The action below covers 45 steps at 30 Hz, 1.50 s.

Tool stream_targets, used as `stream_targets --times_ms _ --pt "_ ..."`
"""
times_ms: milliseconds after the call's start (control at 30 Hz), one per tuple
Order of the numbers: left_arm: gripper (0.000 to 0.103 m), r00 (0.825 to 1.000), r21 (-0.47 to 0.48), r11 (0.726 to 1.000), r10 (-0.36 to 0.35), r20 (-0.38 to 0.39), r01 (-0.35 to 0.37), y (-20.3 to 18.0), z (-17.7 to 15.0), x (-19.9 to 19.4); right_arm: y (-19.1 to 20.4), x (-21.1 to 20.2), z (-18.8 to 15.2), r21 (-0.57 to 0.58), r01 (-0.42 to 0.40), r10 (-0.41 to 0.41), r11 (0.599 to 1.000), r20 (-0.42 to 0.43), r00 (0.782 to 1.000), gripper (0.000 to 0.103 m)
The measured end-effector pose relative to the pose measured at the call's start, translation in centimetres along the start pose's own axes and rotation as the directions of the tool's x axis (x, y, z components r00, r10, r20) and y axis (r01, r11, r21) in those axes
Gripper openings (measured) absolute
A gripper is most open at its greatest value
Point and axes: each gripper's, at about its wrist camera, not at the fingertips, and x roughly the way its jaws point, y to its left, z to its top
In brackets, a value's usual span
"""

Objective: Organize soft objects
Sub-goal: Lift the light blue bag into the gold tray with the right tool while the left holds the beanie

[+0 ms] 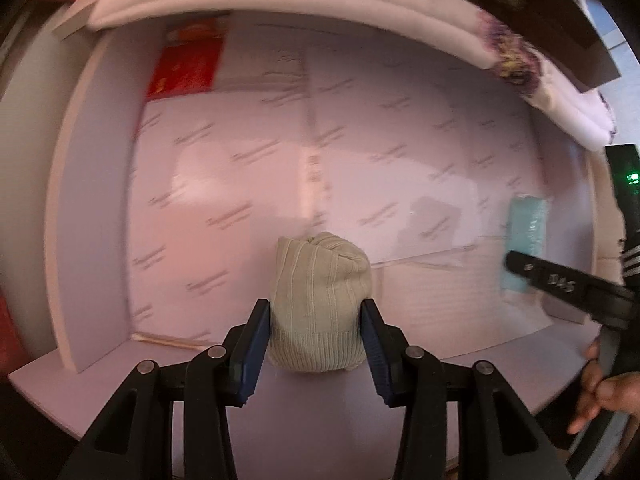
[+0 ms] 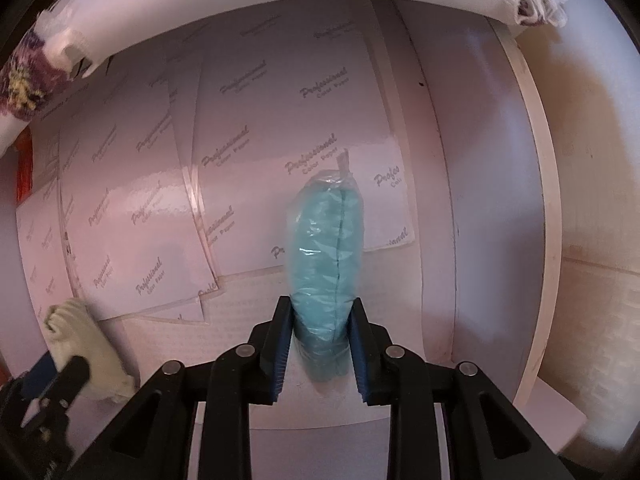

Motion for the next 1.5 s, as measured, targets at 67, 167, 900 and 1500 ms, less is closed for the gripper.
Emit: stream_targets --times_ms 67,167,900,1500 --pt "0.045 1.0 -0.002 1.0 -0.001 0.002 0.001 0.7 -0.3 0.3 0.2 0.1 -0.2 -0.007 0.001 -0.001 1.0 0.0 1.0 0.027" --pt "0.045 1.0 0.036 0.999 0.018 0.008 -0.018 0.1 -0.3 0.7 0.6 0.1 -0.3 -0.016 0.006 -0.006 1.0 -0.001 1.0 0.027" --pt "0.048 1.0 0.006 1.0 -0.011 0.021 0.011 0.5 -1.1 0.6 1.8 0.4 -0.5 -0.103 0.061 -0.06 0.993 0.01 0.998 0.027" --pt "0.049 0.999 0.012 1.0 -0.017 0.028 0.017 0.6 -1.0 0.8 3.0 1.0 -0.8 -0.122 0.06 -0.059 0.991 0.011 0.998 0.024"
